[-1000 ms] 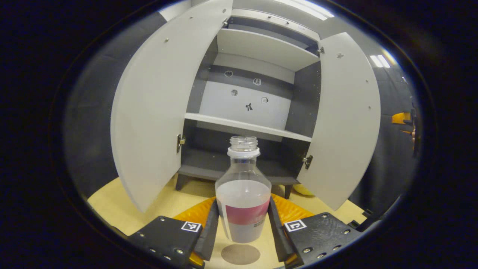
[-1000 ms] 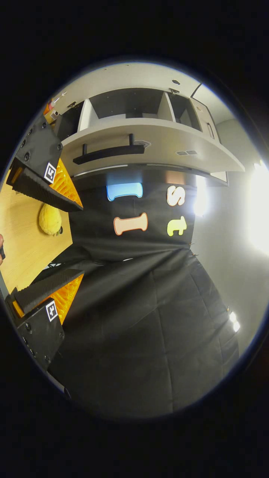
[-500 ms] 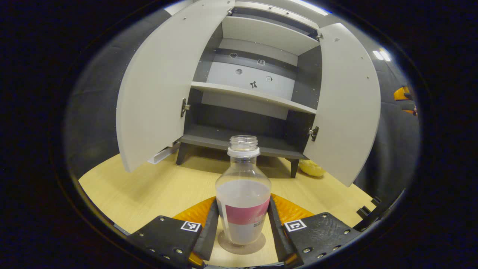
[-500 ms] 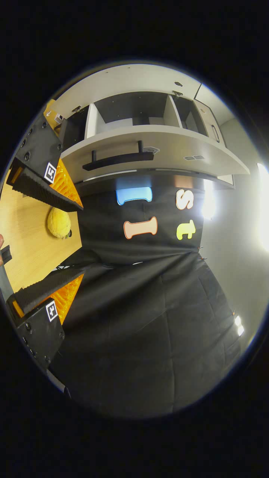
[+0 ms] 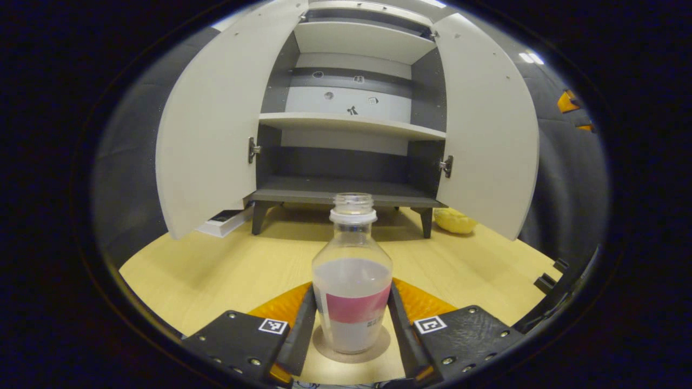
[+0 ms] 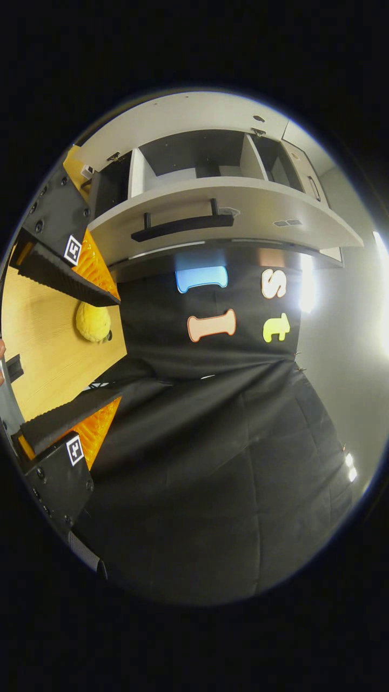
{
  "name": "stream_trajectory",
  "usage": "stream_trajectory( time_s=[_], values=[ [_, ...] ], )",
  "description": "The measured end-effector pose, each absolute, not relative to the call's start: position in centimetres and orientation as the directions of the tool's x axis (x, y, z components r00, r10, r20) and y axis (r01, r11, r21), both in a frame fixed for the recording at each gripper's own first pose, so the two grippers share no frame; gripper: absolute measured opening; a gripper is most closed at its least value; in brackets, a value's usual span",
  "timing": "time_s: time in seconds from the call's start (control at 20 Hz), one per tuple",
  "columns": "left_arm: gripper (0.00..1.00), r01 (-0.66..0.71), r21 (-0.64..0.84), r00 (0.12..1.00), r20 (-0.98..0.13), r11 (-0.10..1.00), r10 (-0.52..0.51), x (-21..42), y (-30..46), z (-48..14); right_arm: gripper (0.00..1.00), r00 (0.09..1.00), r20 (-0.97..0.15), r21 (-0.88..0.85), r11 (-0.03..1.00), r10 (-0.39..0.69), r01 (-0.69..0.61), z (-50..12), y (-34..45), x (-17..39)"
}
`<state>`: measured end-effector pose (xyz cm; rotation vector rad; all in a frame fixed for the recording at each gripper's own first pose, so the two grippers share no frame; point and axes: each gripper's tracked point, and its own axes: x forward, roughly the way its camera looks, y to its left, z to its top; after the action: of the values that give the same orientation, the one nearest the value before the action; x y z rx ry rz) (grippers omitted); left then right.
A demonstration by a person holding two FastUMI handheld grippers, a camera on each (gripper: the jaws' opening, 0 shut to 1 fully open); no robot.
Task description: Grasp the bottle in the cabinet with the left hand and place it on the coaster, then close the right door with the right hand and the left door with the left hand.
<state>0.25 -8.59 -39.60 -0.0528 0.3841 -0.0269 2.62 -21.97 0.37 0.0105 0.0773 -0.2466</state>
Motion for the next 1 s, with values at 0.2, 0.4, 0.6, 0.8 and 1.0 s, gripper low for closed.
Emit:
stream_trajectory(
  time_s=[0.2,0.4,0.6,0.8,1.0],
  values=[
    [0.71,0.038,-0.058,0.916,-0.397,0.998,-0.058,-0.4,-9.0,-40.2,0.98,0.964,-0.088,0.005,0.968,-0.251,0.253,-0.2,-22.1,2.4],
    [0.89,0.023,-0.043,0.908,-0.417,0.999,-0.039,-1.1,-8.8,-40.2,0.97,0.958,-0.108,0.000,0.964,-0.265,0.266,-0.8,-22.0,1.8],
    [1.00,0.058,-0.034,0.910,-0.409,0.998,-0.067,-1.9,-9.5,-38.0,0.98,0.956,-0.126,-0.004,0.963,-0.267,0.268,-1.2,-21.5,1.7],
    [0.95,0.092,0.010,0.936,-0.343,0.996,-0.083,-2.6,-9.4,-31.9,0.98,0.957,-0.107,0.006,0.963,-0.268,0.270,-0.9,-21.2,2.4],
    [0.95,0.111,0.003,0.958,-0.268,0.994,-0.106,-3.6,-9.7,-23.6,0.98,0.956,-0.102,0.020,0.961,-0.274,0.277,-1.0,-22.0,4.0]
  ],
)
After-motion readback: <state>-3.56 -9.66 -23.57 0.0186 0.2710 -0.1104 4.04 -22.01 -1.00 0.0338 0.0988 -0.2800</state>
